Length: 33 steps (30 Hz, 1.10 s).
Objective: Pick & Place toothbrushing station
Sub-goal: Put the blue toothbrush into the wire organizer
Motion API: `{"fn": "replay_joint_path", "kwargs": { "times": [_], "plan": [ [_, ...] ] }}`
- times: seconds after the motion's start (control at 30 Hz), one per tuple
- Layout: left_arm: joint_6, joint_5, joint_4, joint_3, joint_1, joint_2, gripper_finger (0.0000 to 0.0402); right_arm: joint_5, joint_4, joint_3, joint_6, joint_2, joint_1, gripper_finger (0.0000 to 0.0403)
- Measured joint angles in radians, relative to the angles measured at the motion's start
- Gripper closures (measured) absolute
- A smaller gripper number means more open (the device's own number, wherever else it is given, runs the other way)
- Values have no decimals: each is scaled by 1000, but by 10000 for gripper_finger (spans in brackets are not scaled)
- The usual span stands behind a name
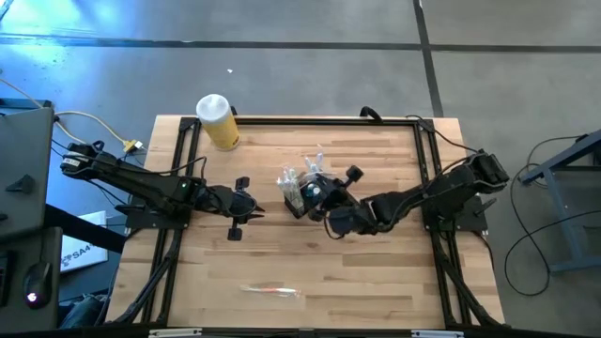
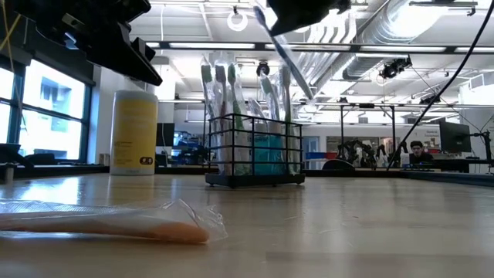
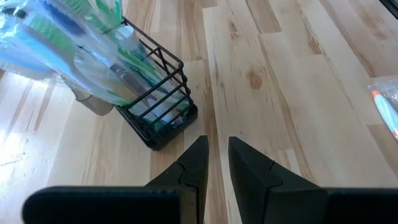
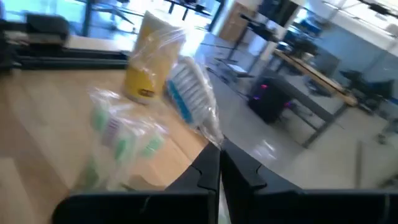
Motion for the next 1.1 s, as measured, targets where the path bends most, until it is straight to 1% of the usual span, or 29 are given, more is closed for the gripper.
{"fn": "replay_joint_path", "kwargs": {
  "times": [0.1, 0.33, 0.5, 0.6, 0.8, 0.93, 1.1],
  "plan": [
    [0, 0, -2, 0, 0, 0, 343, -55, 58, 0, -51, 0, -26, 399],
    [-12, 34, -32, 0, 0, 0, 343, -195, 107, -6, -56, 0, -66, 399],
    [-24, 36, -31, 0, 0, 0, 343, -282, 328, -91, -130, 0, -76, 399],
    [-24, 36, -31, 0, 0, 0, 343, -296, 442, -140, -163, 0, -83, 399],
    [-27, 36, -30, 0, 0, 0, 343, -312, 570, -218, -157, -8, -110, 399],
    [-27, 37, -30, 0, 0, 0, 343, -326, 620, -256, -138, -8, -121, 399],
    [-27, 37, -30, 0, 0, 0, 343, -338, 747, -306, -137, -8, -121, 399]
  ]
}}
